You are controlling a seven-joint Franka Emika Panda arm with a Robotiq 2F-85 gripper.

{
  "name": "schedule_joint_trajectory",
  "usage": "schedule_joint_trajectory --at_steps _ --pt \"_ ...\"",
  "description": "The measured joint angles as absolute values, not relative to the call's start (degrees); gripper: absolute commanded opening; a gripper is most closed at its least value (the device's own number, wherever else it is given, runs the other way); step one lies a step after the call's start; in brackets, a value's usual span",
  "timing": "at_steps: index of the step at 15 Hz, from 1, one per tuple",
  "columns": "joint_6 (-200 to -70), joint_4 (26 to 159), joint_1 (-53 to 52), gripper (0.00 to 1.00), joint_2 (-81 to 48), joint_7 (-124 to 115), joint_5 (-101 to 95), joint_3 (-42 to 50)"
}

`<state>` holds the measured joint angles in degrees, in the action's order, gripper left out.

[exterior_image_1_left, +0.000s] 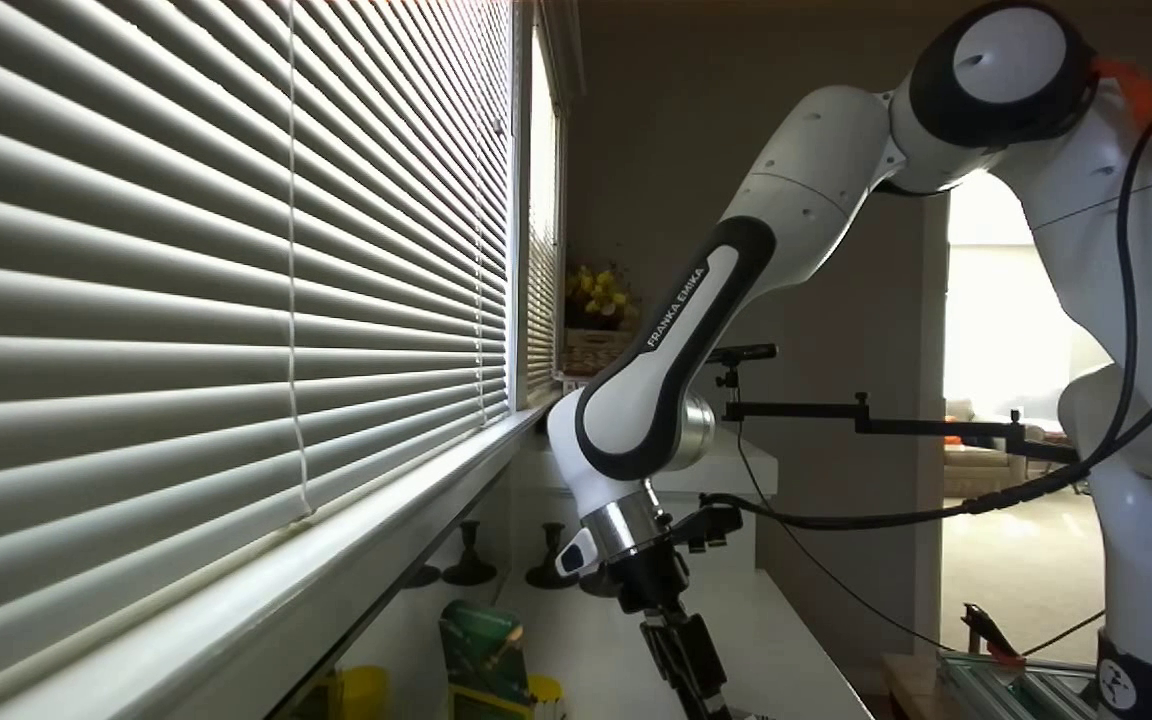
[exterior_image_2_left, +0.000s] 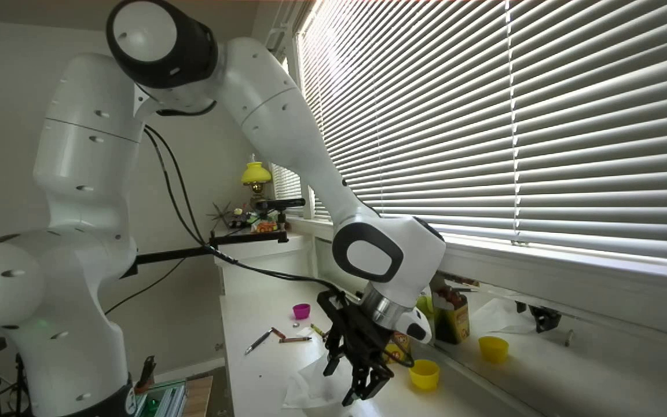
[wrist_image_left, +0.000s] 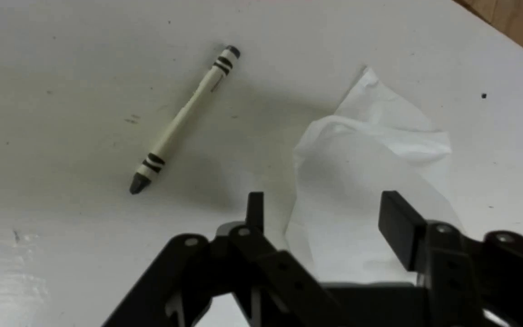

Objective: Turn the white paper over

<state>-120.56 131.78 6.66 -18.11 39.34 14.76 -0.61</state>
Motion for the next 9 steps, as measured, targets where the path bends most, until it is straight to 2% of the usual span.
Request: schedule_joint_trajectory --at_steps 1,2,3,4,5,6,7,9 --pt "-120.6 131.7 6.7 0.54 -18.3 39.3 14.8 -0.6" --pt "-120.7 131.7 6.8 0.40 -18.5 39.3 14.8 -0.7" --pt "-120.7 131.6 6.8 0.34 -18.6 39.3 14.8 -0.8" --pt "-120.7 131.6 6.8 0.34 -18.7 39.3 14.9 -0.9" --pt "-120.7 131.6 6.8 0.26 -18.8 39.3 14.9 -1.0" --pt "-120.7 131.6 6.8 0.13 -18.9 39.3 14.9 -1.1" --pt "-120.7 131.6 6.8 0.06 -18.9 39.3 14.9 -1.2" --pt "-120.7 131.6 6.8 0.00 -18.9 39.3 14.9 -1.4"
